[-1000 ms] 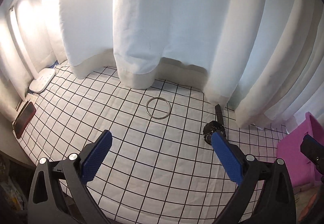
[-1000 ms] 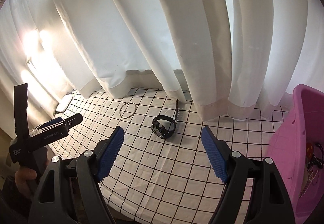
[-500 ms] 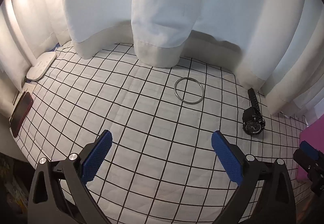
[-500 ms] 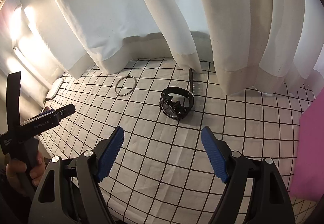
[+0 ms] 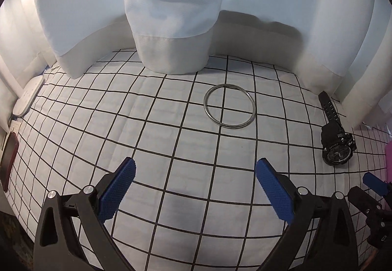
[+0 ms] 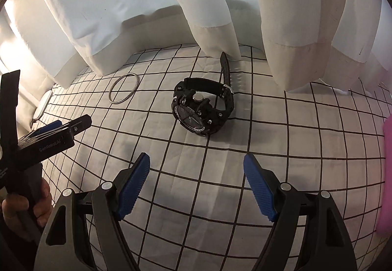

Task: Organize jewelry
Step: 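Move both tools back over the table toward the black watch and silver bangle, then close the right tool on the black watch body while the left tool approaches the bangle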

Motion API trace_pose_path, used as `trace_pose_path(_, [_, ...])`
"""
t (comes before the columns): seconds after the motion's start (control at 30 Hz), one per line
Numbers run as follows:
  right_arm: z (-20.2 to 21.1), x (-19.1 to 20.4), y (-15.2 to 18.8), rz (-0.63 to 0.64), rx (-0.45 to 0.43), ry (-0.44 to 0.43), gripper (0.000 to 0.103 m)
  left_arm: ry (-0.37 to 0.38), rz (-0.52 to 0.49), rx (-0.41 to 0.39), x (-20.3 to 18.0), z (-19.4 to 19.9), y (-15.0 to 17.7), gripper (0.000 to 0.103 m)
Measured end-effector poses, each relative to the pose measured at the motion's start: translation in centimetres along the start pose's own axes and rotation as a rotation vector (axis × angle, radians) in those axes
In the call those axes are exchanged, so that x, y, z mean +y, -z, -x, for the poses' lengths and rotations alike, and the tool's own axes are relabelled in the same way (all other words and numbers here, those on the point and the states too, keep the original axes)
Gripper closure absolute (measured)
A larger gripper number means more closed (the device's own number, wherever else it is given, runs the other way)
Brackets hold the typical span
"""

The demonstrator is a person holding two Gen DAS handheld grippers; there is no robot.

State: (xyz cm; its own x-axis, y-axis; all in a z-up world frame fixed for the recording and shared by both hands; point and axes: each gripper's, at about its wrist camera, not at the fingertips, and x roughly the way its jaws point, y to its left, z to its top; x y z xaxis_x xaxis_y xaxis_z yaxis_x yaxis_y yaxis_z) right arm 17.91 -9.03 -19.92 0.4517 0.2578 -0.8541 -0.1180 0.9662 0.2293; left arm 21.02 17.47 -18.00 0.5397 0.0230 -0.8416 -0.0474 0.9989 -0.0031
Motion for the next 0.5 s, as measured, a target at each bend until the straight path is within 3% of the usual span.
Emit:
trace_pose_path(0.3, [-3.0, 0.0, -1.5, -0.018, -0.057, 0.006, 0.028, 0.030, -0.053, -0.002, -0.6, -3.5, -0.5, 0.006])
trace_pose_path(0.5, [-4.0, 0.5, -2.0, -0.002, -0.093, 0.036, 0.028, 0.074, -0.013, 0.005, -0.3, -5.1, -1.4, 0.006])
